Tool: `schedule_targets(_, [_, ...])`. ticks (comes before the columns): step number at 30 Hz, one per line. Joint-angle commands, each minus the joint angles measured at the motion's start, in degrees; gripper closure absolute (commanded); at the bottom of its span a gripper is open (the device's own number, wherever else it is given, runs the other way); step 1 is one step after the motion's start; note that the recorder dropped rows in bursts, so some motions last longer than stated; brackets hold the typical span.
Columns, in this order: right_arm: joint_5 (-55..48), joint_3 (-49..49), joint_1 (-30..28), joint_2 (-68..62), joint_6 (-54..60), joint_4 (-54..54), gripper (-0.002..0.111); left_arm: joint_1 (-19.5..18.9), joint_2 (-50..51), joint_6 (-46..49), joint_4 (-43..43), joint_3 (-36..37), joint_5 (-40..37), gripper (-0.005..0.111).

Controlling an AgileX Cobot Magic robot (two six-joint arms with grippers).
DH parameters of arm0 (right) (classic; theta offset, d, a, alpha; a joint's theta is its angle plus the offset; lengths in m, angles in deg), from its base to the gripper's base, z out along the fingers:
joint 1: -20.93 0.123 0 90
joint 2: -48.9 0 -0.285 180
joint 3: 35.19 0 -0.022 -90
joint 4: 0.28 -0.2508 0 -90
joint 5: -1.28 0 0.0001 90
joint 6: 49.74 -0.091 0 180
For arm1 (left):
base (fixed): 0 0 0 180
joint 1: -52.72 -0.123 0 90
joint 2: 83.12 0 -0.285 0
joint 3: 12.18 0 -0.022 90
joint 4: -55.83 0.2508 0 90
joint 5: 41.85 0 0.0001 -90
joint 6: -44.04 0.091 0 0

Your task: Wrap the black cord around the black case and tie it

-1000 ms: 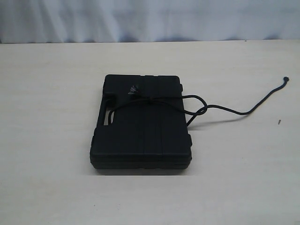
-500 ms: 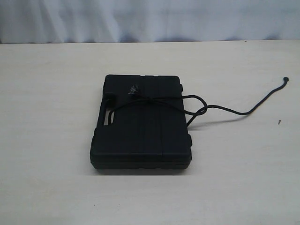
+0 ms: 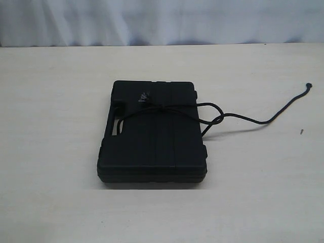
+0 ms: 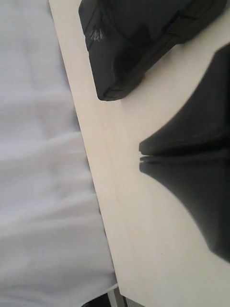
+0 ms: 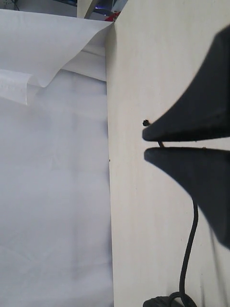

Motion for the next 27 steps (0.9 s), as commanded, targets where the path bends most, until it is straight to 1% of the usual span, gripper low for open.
schedule_targets(1, [0.1,0.1,-0.4,0.3,0.1,-0.1,0.104,-0.1,-0.2,0.3,-2.1,0.2,-0.8,0.107])
schedule_targets(27, [0.1,0.1,-0.4,0.3,0.1,-0.1,0.104,-0.1,-0.2,0.3,-2.1,0.2,-0.9,0.107])
